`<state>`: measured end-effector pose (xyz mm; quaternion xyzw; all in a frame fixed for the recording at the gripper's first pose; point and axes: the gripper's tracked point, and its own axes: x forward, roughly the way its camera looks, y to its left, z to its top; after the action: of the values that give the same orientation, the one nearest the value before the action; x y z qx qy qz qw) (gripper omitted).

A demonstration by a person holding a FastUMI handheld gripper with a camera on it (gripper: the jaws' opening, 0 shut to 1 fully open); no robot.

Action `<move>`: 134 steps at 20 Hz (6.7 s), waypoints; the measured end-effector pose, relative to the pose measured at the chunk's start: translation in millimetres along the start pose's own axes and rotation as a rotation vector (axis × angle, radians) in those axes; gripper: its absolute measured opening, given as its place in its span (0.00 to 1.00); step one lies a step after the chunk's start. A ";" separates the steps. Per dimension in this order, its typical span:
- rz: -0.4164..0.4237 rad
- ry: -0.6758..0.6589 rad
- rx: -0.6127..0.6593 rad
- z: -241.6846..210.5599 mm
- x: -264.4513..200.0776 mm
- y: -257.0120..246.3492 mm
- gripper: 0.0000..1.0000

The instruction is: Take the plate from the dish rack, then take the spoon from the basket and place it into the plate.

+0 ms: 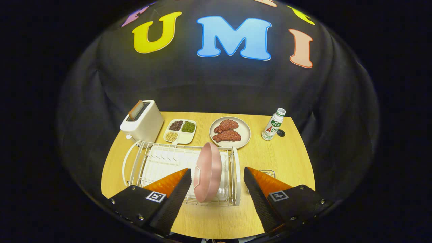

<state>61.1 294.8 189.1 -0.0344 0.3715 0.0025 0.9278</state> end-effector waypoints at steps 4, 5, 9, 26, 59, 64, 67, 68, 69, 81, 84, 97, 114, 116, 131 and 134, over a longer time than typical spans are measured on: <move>-0.041 0.096 0.017 -3.9 30.6 8.1 0.95; -0.058 0.117 0.022 -5.1 38.3 7.9 0.95; -0.129 0.180 0.024 -10.1 63.3 3.8 0.89; -0.403 0.234 -0.092 -16.8 81.4 1.7 0.14; -0.326 0.080 0.031 -57.9 -89.0 -121.1 0.14; -0.335 0.128 0.021 -99.8 -99.1 -141.9 0.13; -0.314 0.164 0.026 -127.2 -98.0 -143.5 0.14; -0.301 0.187 0.032 -139.4 -95.3 -142.2 0.13; -0.283 0.207 0.040 -151.7 -91.3 -140.7 0.13; -0.082 0.332 0.124 -240.2 -22.0 -105.7 0.13; 0.030 0.340 0.186 -247.1 -4.7 -85.4 0.13; 0.459 0.364 0.339 -291.7 50.1 -31.4 0.13; 0.230 -0.236 0.224 -210.5 32.1 -167.8 0.32; 0.206 -0.317 0.191 -202.7 28.8 -177.3 0.32; 0.188 -0.651 0.129 -144.7 51.4 -196.0 0.32; 0.186 -0.669 0.134 -130.5 64.3 -192.9 0.32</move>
<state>23.5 92.4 62.5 0.0631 0.0481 0.0737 0.9941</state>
